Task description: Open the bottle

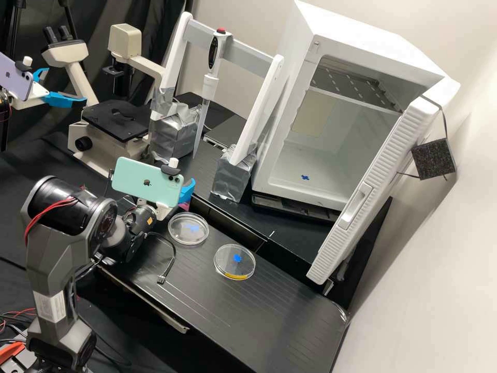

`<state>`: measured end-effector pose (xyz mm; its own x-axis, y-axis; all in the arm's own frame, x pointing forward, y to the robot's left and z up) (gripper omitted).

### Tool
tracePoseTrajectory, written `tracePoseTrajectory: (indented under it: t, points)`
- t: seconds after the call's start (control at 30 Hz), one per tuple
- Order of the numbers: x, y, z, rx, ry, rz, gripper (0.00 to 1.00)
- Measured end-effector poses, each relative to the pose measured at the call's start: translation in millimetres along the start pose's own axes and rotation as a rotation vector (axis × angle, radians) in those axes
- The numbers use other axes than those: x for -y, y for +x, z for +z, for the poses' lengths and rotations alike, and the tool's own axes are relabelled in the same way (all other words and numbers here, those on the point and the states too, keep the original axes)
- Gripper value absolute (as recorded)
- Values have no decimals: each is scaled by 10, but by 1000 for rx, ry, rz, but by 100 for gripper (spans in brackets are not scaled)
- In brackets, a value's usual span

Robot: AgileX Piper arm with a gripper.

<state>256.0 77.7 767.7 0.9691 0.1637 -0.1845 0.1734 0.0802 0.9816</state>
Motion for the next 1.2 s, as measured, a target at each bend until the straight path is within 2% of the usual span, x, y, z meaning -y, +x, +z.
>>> tracePoseTrajectory:
  t: [0.67,0.9,1.03,1.13,1.2]
  points:
    - [-18,-78,-54,-22,0,5,0]
    - [-121,-166,-130,-57,-6,38,0]
    - [-205,-242,-180,-84,18,76,0]
    - [-183,-343,-172,-92,31,64,0]
    - [-142,-401,-151,-90,27,47,0]
